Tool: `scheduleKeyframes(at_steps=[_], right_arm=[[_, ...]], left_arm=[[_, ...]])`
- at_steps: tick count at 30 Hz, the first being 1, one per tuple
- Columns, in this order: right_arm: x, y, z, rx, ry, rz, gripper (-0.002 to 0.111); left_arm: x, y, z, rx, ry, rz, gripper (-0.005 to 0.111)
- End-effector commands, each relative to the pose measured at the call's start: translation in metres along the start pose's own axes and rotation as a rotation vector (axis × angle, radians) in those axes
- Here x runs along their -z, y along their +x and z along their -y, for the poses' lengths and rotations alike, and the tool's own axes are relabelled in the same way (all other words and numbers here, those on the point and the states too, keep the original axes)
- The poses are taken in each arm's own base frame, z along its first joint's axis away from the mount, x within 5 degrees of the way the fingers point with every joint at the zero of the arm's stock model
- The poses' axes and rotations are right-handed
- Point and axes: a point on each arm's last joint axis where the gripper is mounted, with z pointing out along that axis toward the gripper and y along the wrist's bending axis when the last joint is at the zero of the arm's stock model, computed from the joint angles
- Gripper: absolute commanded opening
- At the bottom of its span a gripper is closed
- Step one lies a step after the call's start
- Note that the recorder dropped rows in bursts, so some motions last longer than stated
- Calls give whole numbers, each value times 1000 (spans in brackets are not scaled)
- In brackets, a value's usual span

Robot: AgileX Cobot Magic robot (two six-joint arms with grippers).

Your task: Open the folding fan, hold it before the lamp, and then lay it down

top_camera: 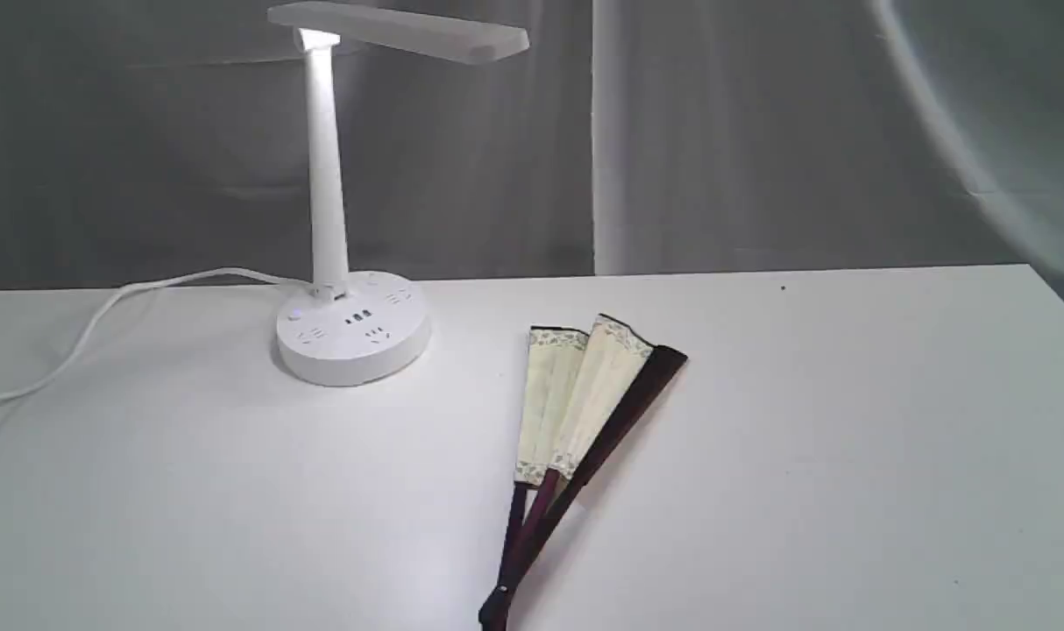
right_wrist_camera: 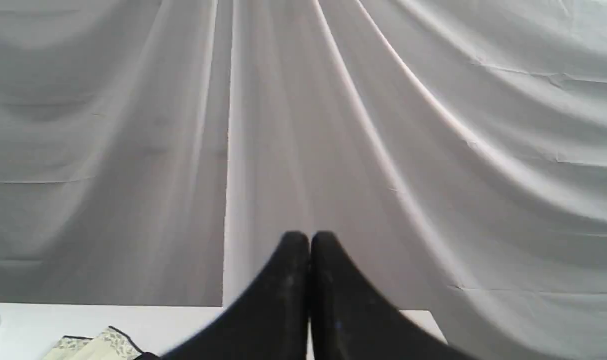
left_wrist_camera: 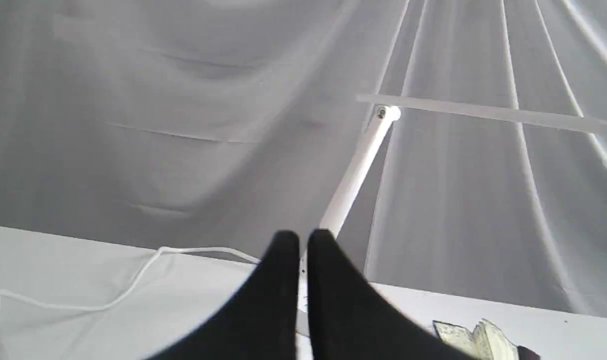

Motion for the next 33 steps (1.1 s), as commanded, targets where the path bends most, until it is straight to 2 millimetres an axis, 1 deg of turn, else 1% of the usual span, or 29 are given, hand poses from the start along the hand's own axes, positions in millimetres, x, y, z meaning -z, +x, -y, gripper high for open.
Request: scheduleKeyframes(at_steps=[1, 5, 7, 11, 15, 18, 21, 25, 32, 33], right_arm=[[5, -13, 1, -7, -1, -6, 0], [9, -23, 2, -7, 0, -22, 0], [4, -26, 2, -7, -1, -61, 0], [-9, -30, 2, -16, -8, -155, 0], [-26, -34, 0, -63, -23, -231, 0], [-39, -31, -2, -112, -36, -294, 0], [-53, -23, -4, -158, -44, -370, 0], [-69, -11, -5, -161, -43, -470, 0], [-93, 7, -7, -204, -36, -574, 0], [-96, 10, -7, -204, -34, -591, 0]], left_arm=[[7, -11, 3, 5, -2, -33, 3], [15, -24, 6, -2, -1, -22, 3], [18, -30, 8, -2, 3, -5, 3], [18, -33, 8, -4, 2, -8, 3], [4, -31, 7, -2, -14, -81, 3], [-9, -29, 7, -1, -27, -136, 3], [-20, -26, 6, 0, -39, -191, 3], [-36, -23, 5, 3, -52, -244, 3], [-61, -21, 4, 12, -60, -267, 3], [-66, -20, 4, 37, -58, -278, 3]])
